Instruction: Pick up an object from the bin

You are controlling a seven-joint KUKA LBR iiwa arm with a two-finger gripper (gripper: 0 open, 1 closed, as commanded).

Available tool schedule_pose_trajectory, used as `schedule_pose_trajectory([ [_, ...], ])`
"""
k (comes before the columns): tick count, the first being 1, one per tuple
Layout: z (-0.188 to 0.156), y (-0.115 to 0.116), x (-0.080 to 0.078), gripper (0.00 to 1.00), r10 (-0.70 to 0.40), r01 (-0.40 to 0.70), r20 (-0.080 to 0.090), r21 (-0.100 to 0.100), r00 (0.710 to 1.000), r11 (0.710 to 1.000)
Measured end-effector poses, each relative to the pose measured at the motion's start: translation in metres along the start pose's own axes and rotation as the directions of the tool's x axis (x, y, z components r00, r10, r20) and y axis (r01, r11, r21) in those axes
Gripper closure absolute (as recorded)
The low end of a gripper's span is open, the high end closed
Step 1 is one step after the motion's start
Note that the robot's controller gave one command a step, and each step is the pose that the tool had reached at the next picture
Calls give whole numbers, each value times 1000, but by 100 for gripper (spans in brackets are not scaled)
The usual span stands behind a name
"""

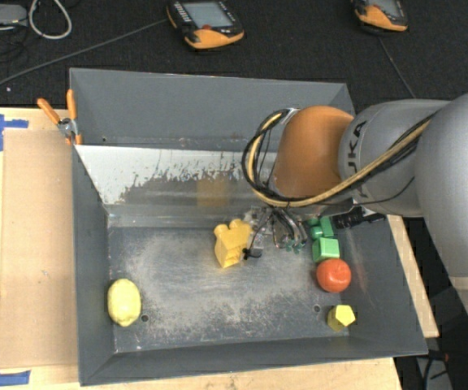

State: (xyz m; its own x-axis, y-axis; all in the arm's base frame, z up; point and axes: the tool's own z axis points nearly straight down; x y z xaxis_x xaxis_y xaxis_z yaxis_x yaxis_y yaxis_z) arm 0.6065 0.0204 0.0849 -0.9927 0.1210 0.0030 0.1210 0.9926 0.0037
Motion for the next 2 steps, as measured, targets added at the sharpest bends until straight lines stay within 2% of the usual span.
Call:
schedule_pose_trajectory([
  [1,-54,0,1,100,1,-1,-4,0,1000,1000],
  [2,-75,0,0,100,2,-2,3,-1,1000,1000],
])
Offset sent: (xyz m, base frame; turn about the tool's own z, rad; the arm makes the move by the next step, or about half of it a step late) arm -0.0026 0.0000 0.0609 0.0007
